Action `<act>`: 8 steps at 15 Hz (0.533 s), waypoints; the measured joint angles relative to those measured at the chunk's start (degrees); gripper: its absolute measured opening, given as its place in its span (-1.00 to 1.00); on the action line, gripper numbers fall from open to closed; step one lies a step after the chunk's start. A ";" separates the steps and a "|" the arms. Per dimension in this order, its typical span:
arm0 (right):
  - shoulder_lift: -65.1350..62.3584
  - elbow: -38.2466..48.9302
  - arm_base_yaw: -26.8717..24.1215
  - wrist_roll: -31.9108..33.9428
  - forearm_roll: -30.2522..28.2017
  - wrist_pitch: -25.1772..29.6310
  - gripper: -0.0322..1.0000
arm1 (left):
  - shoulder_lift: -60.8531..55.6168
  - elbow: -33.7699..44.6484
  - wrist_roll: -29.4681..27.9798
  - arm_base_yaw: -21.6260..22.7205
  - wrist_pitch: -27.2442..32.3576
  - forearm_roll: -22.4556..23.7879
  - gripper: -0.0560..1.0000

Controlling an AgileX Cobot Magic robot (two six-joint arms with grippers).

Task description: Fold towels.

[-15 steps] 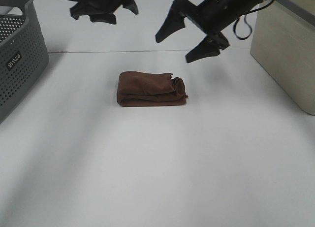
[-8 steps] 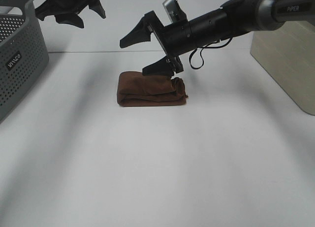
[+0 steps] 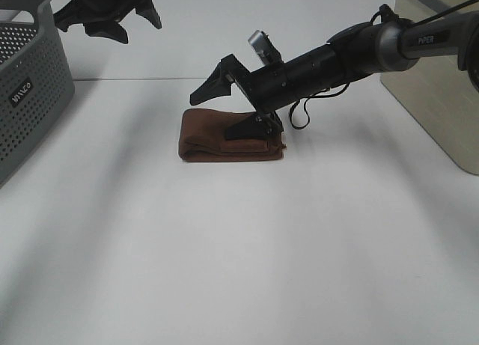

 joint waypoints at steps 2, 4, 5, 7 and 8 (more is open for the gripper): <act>-0.17 0.00 0.00 0.00 -0.11 0.74 0.86 | 0.00 0.00 2.12 0.00 0.97 0.00 0.22; -2.01 0.00 0.00 0.00 -2.69 1.55 0.86 | 0.00 0.00 5.21 0.00 4.01 0.23 0.22; -3.78 0.00 0.00 0.17 -4.58 2.29 0.86 | 0.00 0.00 6.13 0.00 6.99 0.52 0.22; -8.48 0.00 0.00 2.29 -11.86 3.32 0.86 | 0.00 0.00 6.70 0.00 12.43 2.75 0.22; -10.83 0.00 0.00 4.76 -16.90 3.72 0.86 | -0.23 0.00 6.82 0.00 14.67 4.13 0.22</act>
